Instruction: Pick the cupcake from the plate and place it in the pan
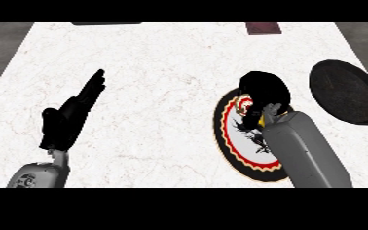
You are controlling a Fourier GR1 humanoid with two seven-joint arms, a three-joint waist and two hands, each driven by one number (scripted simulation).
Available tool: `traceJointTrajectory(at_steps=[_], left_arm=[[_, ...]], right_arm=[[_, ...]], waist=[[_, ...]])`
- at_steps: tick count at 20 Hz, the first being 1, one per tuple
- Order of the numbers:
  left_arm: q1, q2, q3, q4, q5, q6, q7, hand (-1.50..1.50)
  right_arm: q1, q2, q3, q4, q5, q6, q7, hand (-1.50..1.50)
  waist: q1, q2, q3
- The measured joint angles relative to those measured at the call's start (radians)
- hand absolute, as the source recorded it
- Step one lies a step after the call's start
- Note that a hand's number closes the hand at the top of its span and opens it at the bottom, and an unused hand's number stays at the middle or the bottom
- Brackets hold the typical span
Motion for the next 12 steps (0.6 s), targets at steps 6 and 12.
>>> traceJointTrajectory(at_steps=[6,12], left_arm=[[0.007,0.006,0.008,-0.006,0.002,-0.003,0.000,0.00],[-0.008,-0.004,0.002,-0.022,0.006,-0.013,0.024,0.00]], right_arm=[[0.003,0.029,0.025,-0.184,0.250,-0.273,0.183,1.50],[0.092,0.053,0.081,-0.354,0.464,-0.396,0.263,1.50]], waist=[[0.003,0.000,-0.001],[0.018,0.008,0.000]])
